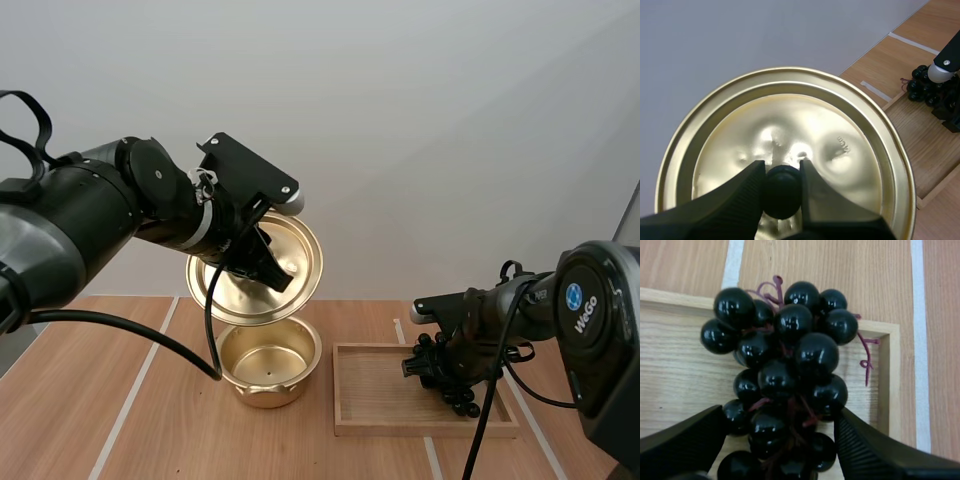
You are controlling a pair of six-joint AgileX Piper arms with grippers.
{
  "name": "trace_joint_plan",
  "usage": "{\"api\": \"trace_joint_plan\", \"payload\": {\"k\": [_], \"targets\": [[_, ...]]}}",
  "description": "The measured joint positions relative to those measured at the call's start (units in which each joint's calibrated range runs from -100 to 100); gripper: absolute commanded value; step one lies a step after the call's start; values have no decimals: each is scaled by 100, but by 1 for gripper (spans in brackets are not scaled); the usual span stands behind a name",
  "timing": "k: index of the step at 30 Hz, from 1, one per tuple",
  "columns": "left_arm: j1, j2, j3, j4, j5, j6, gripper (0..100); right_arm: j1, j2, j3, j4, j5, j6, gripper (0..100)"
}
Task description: Open the lid, put the grape in the pot, and close it
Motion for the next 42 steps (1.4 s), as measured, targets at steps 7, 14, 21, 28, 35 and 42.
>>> {"api": "trace_joint_plan", "payload": {"k": [7,14,21,28,35,42], "targets": [[0,0,0,-72,0,0,0,0,99,-15,-10,-121,-34,42],[0,-5,0,-142,22,0,0,-2,99,-15,-23,-121,-43,0],[0,-272,-106,-152,137,0,0,-2,112,-471,-32,767,-43,0],[0,-1115,-935,-165,217,0,0,80,-345,-803,28,1019,-43,0],[0,-1463,-1297,-168,261,0,0,463,-1060,-857,66,931,-43,0],[0,-1787,-1910,-178,607,-103,0,1725,-1957,-857,123,893,-43,0]]}}
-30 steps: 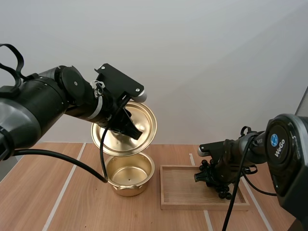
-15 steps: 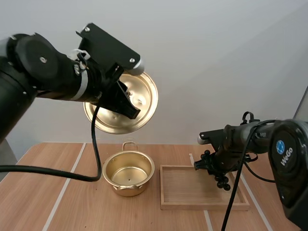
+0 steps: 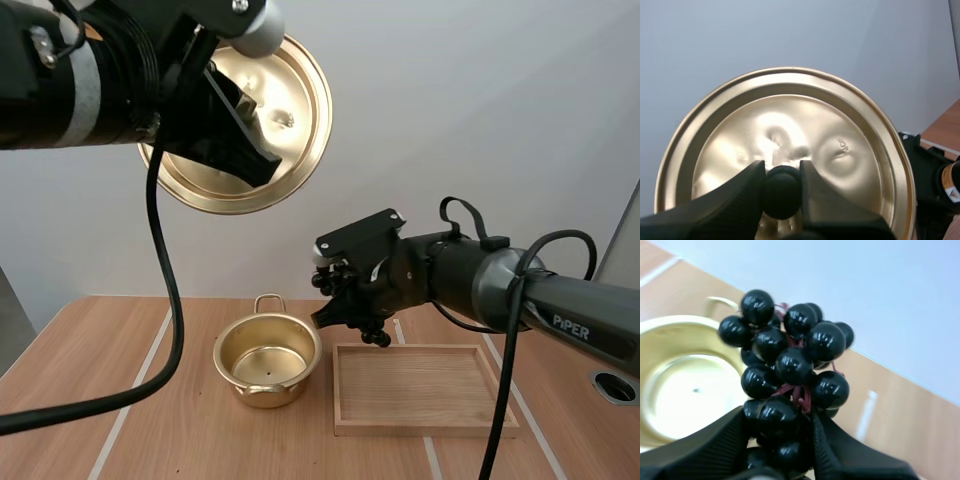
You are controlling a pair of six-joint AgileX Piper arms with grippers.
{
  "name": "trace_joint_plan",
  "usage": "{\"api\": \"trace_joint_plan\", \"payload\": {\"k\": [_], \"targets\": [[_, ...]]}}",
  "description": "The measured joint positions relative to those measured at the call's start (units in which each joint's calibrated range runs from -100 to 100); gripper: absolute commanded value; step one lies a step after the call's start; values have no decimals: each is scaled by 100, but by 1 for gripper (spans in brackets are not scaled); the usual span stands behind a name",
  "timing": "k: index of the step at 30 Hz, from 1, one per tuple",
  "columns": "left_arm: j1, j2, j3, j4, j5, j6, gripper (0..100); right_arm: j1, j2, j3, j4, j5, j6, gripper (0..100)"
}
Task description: Open the lid, put the grape in the pot, and close it
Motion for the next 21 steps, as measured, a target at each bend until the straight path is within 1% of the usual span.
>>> {"api": "trace_joint_plan", "payload": {"k": [2,5,7,9,13,14,21], "targets": [[0,0,-134,25,127,-135,0,260,-6,0,0,0,0,0],[0,0,-398,247,195,-404,0,448,-6,0,0,0,0,0],[0,-4,-619,399,213,-636,0,495,-6,0,0,-42,0,0],[0,-4,-737,471,234,-751,0,672,-6,0,0,-287,0,0],[0,-4,-1028,530,315,-882,0,786,-6,0,0,-561,-61,0],[0,-16,-1052,530,315,-894,0,851,54,0,0,-854,-80,0],[0,-30,-1068,543,336,-985,0,870,818,-26,0,-1398,-157,0]]}}
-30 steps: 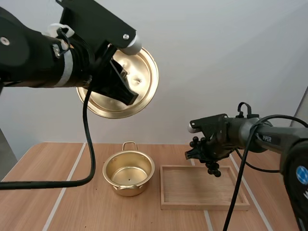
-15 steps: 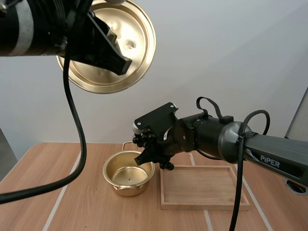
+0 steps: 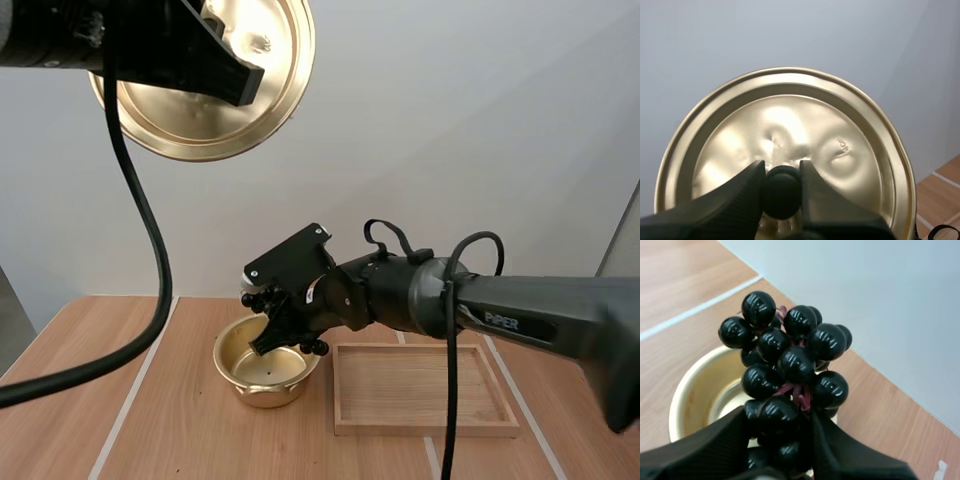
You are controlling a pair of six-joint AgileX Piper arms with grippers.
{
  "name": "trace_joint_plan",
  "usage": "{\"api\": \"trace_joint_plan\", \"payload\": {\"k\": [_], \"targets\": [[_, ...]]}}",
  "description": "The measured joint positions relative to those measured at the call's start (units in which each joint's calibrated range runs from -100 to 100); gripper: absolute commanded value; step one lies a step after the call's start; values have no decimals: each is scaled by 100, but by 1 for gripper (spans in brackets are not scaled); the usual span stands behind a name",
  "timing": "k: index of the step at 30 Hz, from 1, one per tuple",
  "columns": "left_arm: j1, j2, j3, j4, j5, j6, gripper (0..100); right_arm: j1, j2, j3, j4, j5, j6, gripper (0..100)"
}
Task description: Open the lid, put the grape in the pot, and close it
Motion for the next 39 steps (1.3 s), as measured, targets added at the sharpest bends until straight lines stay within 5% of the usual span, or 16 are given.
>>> {"api": "trace_joint_plan", "payload": {"k": [13,16,19,34,39], "targets": [[0,0,0,13,0,-33,0,14,1337,-914,311,341,-64,1],[0,0,0,13,0,-33,0,21,1376,-914,346,469,-64,45],[0,0,0,13,0,-33,0,21,1376,-924,460,469,-64,100],[0,0,0,13,21,-33,0,21,387,-924,762,1150,-64,99],[0,0,0,36,21,-33,0,21,4,-924,771,1468,-64,39]]}}
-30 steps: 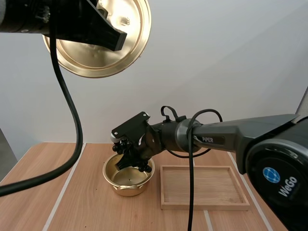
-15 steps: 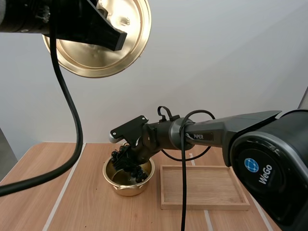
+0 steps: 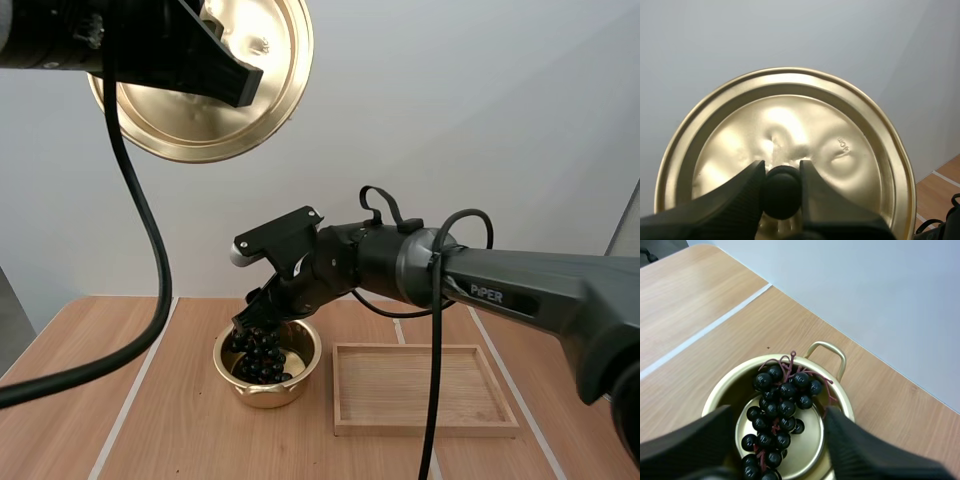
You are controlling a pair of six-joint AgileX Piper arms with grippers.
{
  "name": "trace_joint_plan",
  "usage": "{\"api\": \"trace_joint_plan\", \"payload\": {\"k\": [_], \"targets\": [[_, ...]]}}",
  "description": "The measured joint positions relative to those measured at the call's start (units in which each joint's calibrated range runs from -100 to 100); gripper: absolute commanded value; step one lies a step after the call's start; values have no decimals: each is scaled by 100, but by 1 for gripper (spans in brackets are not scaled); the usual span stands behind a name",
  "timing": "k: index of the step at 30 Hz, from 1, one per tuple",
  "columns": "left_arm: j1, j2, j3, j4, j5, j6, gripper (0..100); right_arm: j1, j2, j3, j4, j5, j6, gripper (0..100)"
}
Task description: Open the lid, put the grape in the pot, and close it
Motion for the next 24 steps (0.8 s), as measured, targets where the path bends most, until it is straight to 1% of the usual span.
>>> {"api": "trace_joint_plan", "payload": {"k": [1,2,3,9,13,14,15,17,20,21,22,23,24], "targets": [[0,0,0,0,0,0,0,0,-14,0,0,19,0,26],[0,0,0,0,0,0,0,0,-39,0,13,125,0,9],[0,0,0,0,0,0,0,0,-39,0,26,177,0,0],[0,0,0,21,0,0,0,-10,-84,0,28,1058,0,0],[0,12,0,180,0,0,0,-109,-219,0,28,1379,0,0],[0,24,0,225,0,0,0,-194,-353,0,39,1552,0,0],[0,25,0,262,0,0,0,-361,-689,70,39,1658,0,0],[0,103,0,477,38,-15,0,-525,-1062,269,39,1691,0,0],[0,193,0,566,168,-42,0,-749,-1673,617,11,1835,0,0],[0,261,0,618,324,-63,0,-804,-1859,754,1,1896,-12,0],[0,431,0,658,619,-75,0,-904,-2271,951,-10,2075,-51,0],[0,577,0,671,750,-75,0,-916,-2389,1019,-10,2139,-52,0],[0,725,93,671,773,-75,0,-969,-2726,1152,-10,2243,-73,0]]}}
